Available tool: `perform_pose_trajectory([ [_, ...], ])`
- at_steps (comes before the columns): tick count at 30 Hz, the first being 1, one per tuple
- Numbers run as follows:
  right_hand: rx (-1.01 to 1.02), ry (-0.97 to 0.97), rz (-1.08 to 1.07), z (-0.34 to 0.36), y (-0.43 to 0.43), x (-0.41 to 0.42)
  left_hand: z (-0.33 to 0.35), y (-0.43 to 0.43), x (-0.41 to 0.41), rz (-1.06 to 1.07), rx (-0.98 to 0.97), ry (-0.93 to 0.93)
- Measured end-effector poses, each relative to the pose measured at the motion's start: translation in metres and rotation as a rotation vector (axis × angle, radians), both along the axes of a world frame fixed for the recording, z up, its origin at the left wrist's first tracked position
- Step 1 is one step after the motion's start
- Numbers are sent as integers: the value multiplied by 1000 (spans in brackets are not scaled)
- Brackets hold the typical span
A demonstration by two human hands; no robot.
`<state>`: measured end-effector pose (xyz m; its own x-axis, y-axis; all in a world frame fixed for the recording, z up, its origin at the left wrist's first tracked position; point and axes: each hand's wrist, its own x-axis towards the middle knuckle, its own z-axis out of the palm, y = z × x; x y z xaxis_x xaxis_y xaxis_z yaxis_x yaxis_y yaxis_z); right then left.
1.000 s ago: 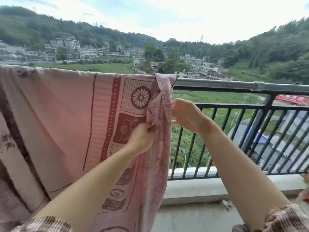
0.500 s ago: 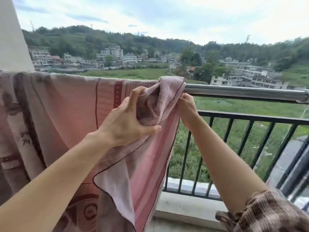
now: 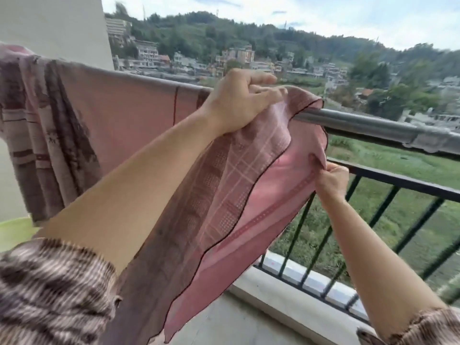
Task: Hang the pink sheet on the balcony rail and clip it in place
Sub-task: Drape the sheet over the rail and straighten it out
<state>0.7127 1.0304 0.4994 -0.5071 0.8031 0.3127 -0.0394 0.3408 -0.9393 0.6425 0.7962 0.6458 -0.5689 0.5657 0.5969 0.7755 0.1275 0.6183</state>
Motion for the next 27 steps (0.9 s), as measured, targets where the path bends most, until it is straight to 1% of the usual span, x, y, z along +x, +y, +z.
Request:
perform_pose_trajectory([
  [2,48,-267,211,-12,7,23,-25,9,19,71,-121,54],
  [3,69,-365,317,-15,3,28,-39,7,23,149,-164,61],
  [4,73,-392,375,-12,0,35,-50,10,30,232,-182,73],
  [5,60,-363,401,-8,-3,42,-60,13,38,306,-184,103],
  [7,-1,-238,387,0,-10,45,-73,20,52,444,-159,206],
  [9,-34,-140,344,11,-15,43,-82,27,60,511,-102,258],
  [10,-33,-123,351,17,-17,40,-84,29,63,520,-90,247],
  [13,-74,-146,493,36,-26,29,-82,36,70,473,-45,95],
  [15,-108,-140,573,47,-34,28,-76,36,70,410,87,-48],
  [17,-102,-89,567,53,-38,26,-73,32,68,304,243,-228],
  [18,-115,-66,578,54,-38,26,-73,30,66,265,290,-314],
  [19,-157,-57,613,54,-38,27,-73,28,66,246,306,-374],
  [21,-264,-51,705,52,-38,26,-71,26,69,268,289,-426],
  [22,-267,-56,701,51,-39,26,-69,27,73,290,281,-424],
  [24,-201,-63,585,51,-42,24,-62,31,84,315,255,-383],
  [25,-203,-40,513,51,-42,22,-57,32,93,311,220,-330],
  [26,-242,-6,466,51,-42,21,-53,33,101,320,154,-231],
  [27,-293,32,437,50,-41,22,-51,33,107,339,71,-85],
])
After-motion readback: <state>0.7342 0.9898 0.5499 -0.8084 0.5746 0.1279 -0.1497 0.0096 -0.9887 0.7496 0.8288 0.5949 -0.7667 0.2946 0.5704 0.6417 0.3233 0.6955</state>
